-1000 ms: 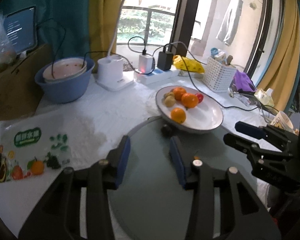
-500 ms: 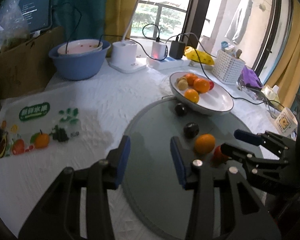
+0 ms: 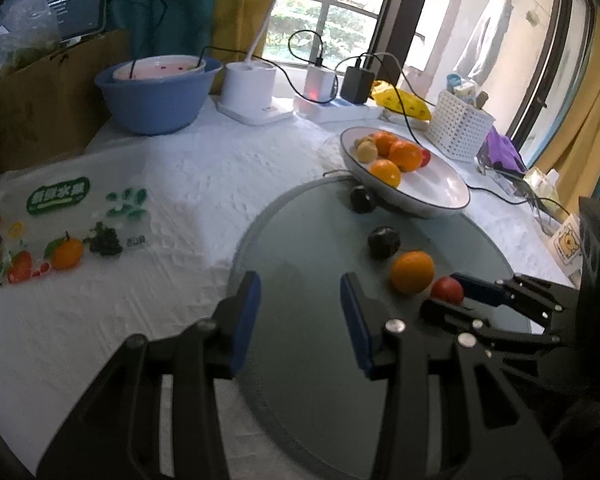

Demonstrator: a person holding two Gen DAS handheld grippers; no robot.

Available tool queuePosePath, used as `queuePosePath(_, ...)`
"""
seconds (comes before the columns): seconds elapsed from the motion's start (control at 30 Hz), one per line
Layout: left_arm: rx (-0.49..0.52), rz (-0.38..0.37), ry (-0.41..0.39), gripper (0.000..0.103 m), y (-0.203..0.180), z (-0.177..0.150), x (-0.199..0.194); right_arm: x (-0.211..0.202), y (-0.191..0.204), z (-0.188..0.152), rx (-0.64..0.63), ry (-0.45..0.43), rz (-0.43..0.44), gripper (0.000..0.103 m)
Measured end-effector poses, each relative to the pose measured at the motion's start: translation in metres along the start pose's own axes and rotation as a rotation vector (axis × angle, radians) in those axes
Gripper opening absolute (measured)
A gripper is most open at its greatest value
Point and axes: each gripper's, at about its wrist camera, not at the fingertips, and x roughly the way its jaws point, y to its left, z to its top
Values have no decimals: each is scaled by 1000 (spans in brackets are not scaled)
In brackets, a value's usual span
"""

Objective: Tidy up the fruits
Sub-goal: 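Grasp a red tomato with the right gripper while the left grasps an orange, then carry the tomato with the right gripper while the left carries the orange, releasing both on the plate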

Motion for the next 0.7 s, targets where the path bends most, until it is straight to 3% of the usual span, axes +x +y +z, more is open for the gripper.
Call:
queuePosePath(0.07, 9, -4, 7, 43, -5, 0, 3, -1, -2, 0, 3, -2, 7, 33)
queuePosePath(0.47, 75, -61, 56, 43, -56, 2, 22, -17, -37, -7, 60, -48, 21, 33)
queuePosePath(0.7, 125, -52, 97, 43, -81, 6, 40, -26, -59, -9, 88, -77, 23, 33)
